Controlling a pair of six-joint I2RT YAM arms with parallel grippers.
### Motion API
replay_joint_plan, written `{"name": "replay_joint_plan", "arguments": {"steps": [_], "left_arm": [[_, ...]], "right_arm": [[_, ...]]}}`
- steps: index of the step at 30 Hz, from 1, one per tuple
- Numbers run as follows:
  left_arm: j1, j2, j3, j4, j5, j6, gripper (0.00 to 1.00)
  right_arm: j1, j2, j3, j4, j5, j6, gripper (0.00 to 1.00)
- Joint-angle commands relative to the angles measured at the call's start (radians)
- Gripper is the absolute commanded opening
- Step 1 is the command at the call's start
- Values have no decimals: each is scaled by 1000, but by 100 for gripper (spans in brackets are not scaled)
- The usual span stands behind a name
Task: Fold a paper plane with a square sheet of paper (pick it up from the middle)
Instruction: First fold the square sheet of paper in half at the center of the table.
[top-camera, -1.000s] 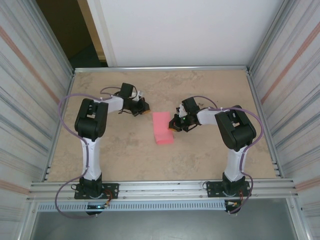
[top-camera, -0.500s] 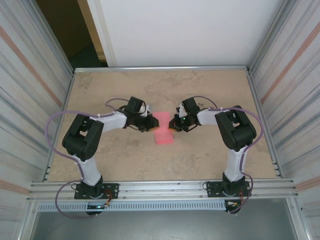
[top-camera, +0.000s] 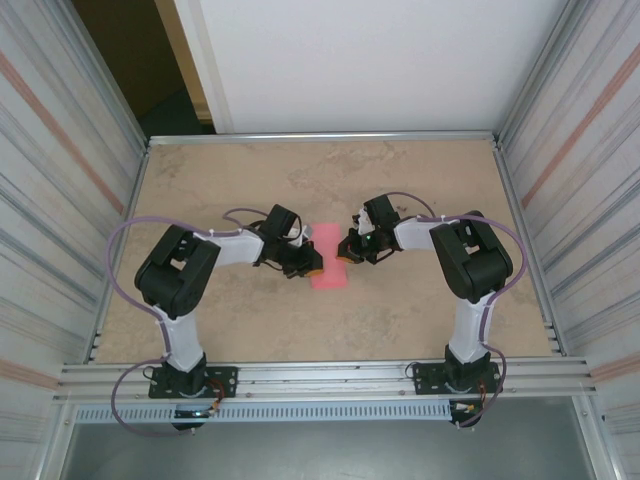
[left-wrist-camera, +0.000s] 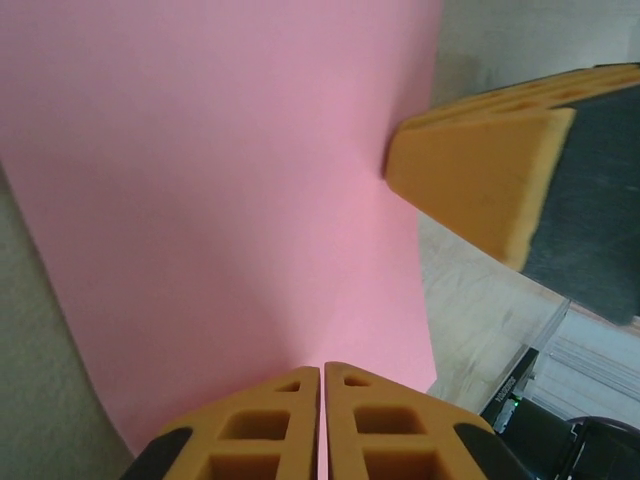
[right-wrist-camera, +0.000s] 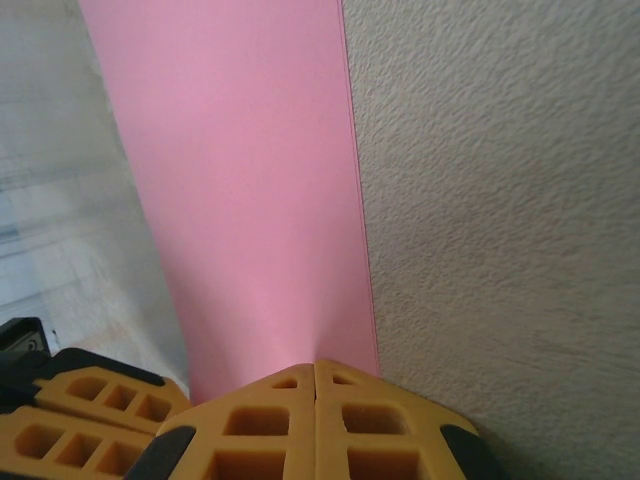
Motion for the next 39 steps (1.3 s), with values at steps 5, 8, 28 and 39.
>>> {"name": "replay_joint_plan", "arguments": {"steps": [5, 8, 28, 39], "left_arm": [[46, -10, -49, -76, -28, 30, 10], [74, -27, -114, -62, -29, 30, 10], [-16, -40, 0, -84, -13, 6, 10], [25, -89, -119, -229, -97, 104, 9]], "right_arm": [[4, 134, -99, -263, 244, 11, 0], [3, 128, -98, -269, 245, 8, 0], [3, 136, -100, -263, 244, 12, 0], [-1, 133, -99, -261, 253, 21, 0]]}}
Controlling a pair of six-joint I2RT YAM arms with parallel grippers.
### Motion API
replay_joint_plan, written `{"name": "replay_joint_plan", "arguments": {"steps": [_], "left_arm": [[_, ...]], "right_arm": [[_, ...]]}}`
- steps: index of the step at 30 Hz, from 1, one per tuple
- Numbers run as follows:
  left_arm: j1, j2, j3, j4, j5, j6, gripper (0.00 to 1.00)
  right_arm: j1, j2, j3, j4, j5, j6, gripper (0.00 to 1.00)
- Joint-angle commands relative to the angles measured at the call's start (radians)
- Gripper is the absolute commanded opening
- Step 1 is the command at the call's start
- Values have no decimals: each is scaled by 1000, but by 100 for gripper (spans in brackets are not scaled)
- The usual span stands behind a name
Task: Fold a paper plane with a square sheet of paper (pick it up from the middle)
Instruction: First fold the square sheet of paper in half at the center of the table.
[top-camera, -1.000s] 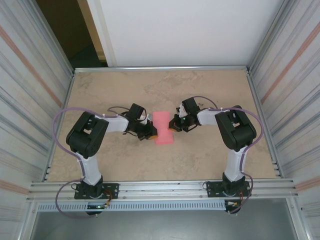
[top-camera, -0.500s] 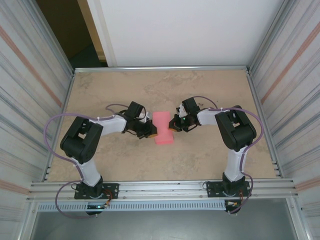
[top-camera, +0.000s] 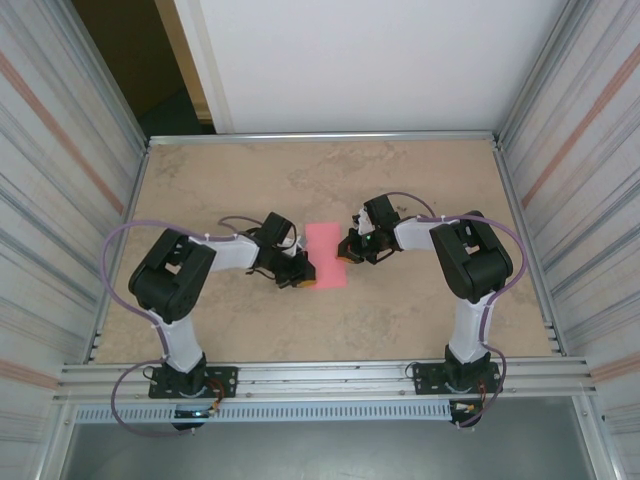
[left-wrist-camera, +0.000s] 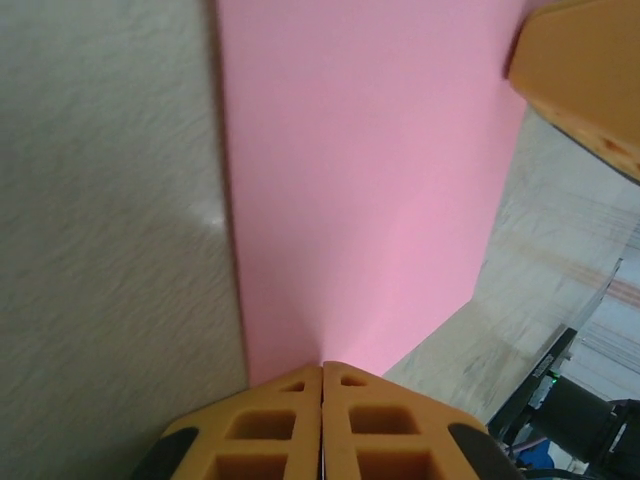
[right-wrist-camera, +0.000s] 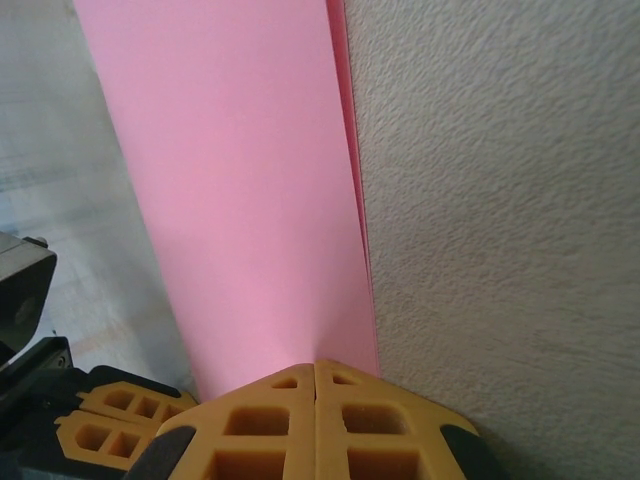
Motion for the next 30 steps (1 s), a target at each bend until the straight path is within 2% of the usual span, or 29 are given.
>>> {"name": "replay_joint_plan", "arguments": {"steps": [1, 4, 8, 14, 18, 24, 30], "left_arm": [[21, -51, -31, -180, -92, 68, 9], [19, -101, -16, -206, -100, 74, 9], [-11, -122, 31, -145, -60, 29, 9], [-63, -66, 82, -145, -118, -8, 6], [-68, -24, 64, -149, -115, -18, 5], [-62, -30, 12, -214, -152, 12, 6], [-10, -130, -49, -255, -162, 42, 7]], "right_arm": [[2, 133, -98, -261, 253, 20, 0], [4, 133, -99, -263, 253, 19, 0], [7, 136, -97, -261, 254, 19, 0], [6, 137, -98, -256, 255, 22, 0], [6, 138, -98, -253, 254, 22, 0], [6, 136, -100, -256, 254, 20, 0], [13, 120, -79, -261, 247, 24, 0]]}}
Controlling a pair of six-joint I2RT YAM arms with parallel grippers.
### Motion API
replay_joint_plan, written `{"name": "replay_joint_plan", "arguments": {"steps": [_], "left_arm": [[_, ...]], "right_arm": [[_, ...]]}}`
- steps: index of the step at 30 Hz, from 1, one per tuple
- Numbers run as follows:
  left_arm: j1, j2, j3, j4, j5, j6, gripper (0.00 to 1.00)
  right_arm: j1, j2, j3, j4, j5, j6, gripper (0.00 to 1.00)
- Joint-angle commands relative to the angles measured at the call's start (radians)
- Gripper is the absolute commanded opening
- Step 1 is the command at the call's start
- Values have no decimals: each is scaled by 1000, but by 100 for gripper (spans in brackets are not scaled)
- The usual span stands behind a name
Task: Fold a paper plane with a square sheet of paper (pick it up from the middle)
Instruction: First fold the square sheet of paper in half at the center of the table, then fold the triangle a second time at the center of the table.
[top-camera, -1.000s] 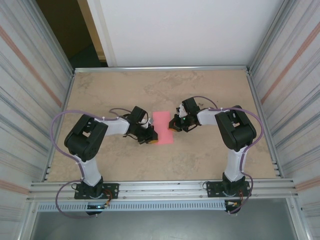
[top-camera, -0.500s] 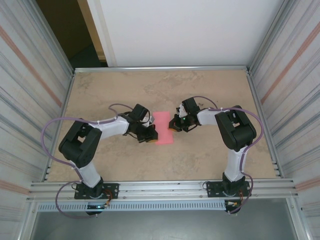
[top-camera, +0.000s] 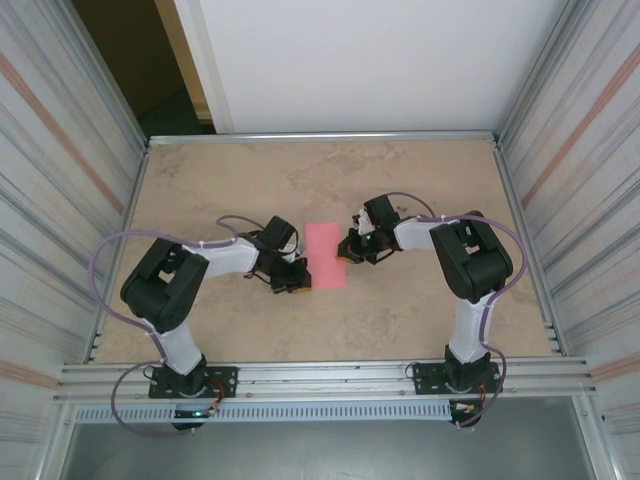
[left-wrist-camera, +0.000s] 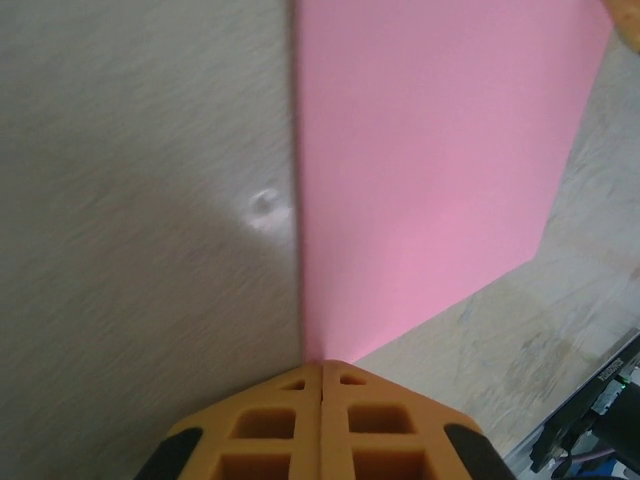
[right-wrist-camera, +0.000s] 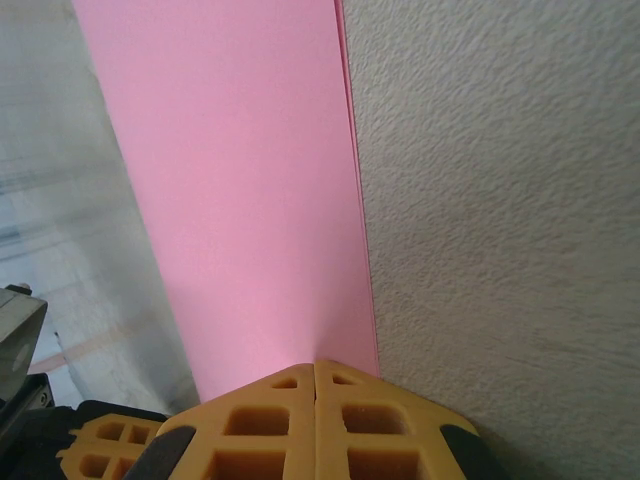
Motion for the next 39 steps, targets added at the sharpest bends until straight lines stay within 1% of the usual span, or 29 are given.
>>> {"name": "replay_joint_plan", "arguments": {"steps": [1, 5, 6, 9, 12, 14, 18, 20, 22, 25, 28, 33, 39], "left_arm": [[32, -74, -26, -114, -47, 36, 7], [36, -143, 35, -79, -43, 57, 10], [37, -155, 43, -55, -39, 60, 11], [46, -159, 58, 23, -27, 79, 17], [48, -146, 50, 141, -21, 78, 23], [47, -125, 51, 225, -5, 70, 31], [43, -92, 46, 343, -1, 60, 41], [43, -74, 45, 362, -25, 52, 44], [43, -45, 72, 338, -33, 48, 46], [44, 3, 101, 319, -32, 18, 47], [44, 47, 123, 293, -35, 5, 46], [52, 111, 179, 251, -38, -13, 45], [54, 178, 236, 192, -97, -50, 44]], "right_arm": [[17, 112, -69, -263, 244, 12, 0], [22, 51, 13, -279, 191, 13, 0], [21, 28, 48, -287, 183, 9, 2], [28, -30, 154, -303, 170, -11, 13], [28, -86, 195, -286, 167, -6, 24], [25, -146, 175, -259, 180, 20, 33], [25, -283, 70, -236, 250, 63, 49], [28, -348, -1, -224, 282, 85, 54], [26, -412, -69, -214, 305, 112, 57], [27, -479, -148, -202, 327, 150, 60], [28, -512, -213, -175, 335, 190, 60], [37, -489, -260, -122, 306, 221, 57], [56, -460, -272, -104, 257, 234, 54]]}}
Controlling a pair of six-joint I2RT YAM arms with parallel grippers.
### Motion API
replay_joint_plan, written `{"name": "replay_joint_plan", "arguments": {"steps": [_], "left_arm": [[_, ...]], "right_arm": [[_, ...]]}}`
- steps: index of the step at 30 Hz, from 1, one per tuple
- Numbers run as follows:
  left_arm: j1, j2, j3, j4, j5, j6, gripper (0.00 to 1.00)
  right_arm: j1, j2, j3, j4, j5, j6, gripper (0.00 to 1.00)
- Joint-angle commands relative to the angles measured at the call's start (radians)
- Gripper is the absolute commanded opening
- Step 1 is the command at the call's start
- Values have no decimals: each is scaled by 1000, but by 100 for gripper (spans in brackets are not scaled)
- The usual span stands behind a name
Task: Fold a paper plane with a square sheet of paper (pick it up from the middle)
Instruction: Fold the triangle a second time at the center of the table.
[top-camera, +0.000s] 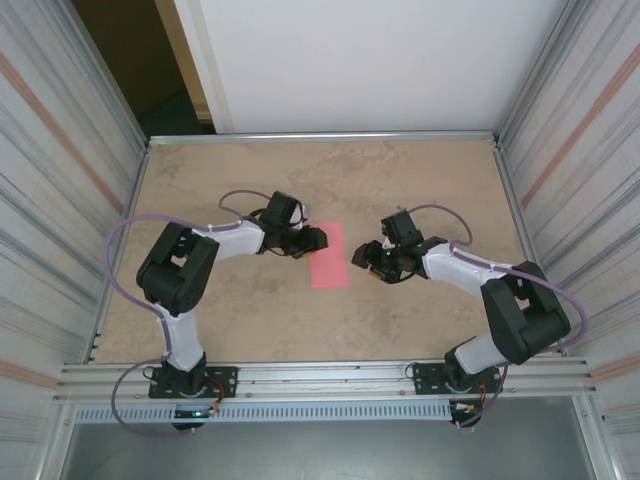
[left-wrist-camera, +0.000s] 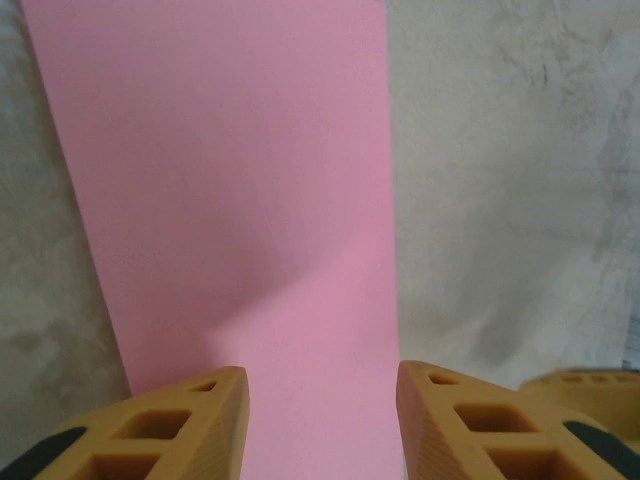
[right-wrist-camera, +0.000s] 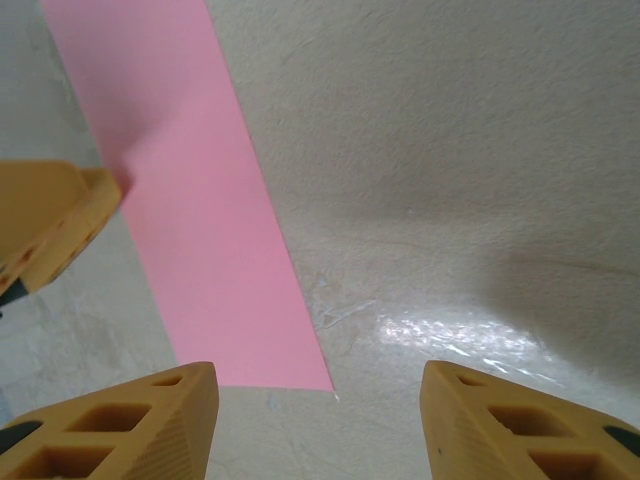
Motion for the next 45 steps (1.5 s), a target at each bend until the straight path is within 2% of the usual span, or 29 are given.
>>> {"name": "replay_joint_plan", "arguments": {"steps": [1, 7, 18, 34, 41, 45], "left_arm": [[9, 24, 30, -62, -55, -42, 43], [11, 44, 40, -139, -99, -110, 42], [12, 106, 115, -265, -96, -160, 40], [18, 120, 88, -258, -105, -160, 40], [18, 118, 84, -255, -104, -159, 40], [18, 118, 81, -249, -102, -157, 40]], "right_arm": [[15, 18, -10, 21, -34, 38, 54], [31, 27, -30, 42, -91, 53, 53], [41, 76, -7, 24, -143, 36, 47], [50, 147, 11, 77, -170, 34, 29], [51, 168, 16, 90, -174, 34, 28], [53, 177, 16, 107, -186, 34, 24]]}}
